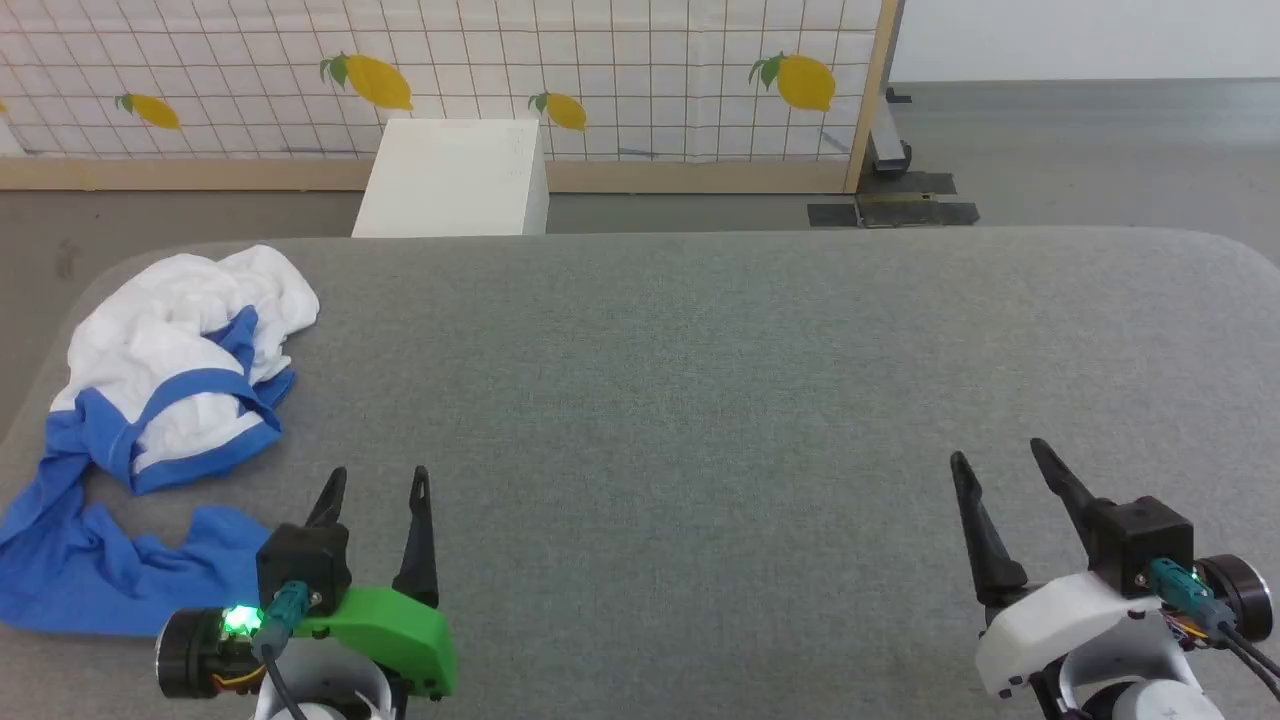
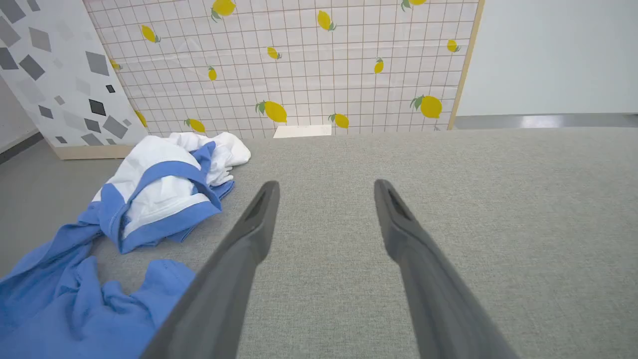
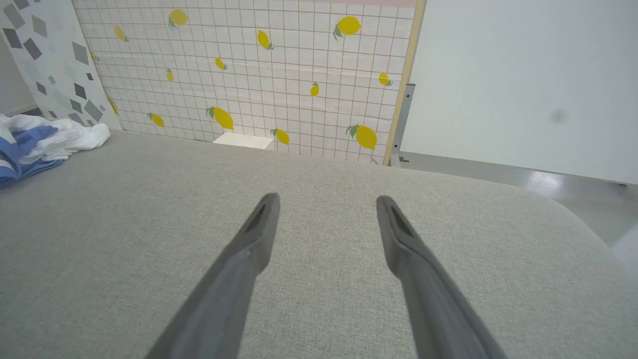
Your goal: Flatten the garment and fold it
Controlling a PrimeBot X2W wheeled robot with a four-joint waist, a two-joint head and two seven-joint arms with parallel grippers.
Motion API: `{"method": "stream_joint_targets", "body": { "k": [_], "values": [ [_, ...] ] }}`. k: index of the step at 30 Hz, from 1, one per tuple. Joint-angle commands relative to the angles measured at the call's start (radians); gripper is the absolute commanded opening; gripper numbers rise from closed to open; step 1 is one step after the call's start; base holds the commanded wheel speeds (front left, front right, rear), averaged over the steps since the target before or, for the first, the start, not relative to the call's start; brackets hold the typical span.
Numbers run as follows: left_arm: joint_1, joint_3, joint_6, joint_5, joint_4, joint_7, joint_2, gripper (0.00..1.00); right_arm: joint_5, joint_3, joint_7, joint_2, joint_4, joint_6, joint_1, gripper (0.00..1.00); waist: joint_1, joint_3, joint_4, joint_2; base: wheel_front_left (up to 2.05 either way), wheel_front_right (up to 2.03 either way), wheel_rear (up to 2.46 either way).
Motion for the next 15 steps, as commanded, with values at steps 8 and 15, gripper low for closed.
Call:
{"method": "stream_joint_targets", "body": {
  "k": [8,15],
  "values": [
    [0.006,-0.008,0.005,-0.007,-0.008,-0.026,-0.001,1.0,0.011,-0.027,-0.03,0.0,-0.007,0.0,0.008,1.0,0.0,0.0,0.001,0.0,0.0,0.0,0.0],
    [0.008,-0.012,0.01,-0.013,-0.013,-0.04,-0.001,1.0,0.013,-0.037,-0.045,0.0,-0.013,0.0,0.011,1.0,0.0,0.0,0.009,0.0,0.0,0.0,0.0]
  ]
}}
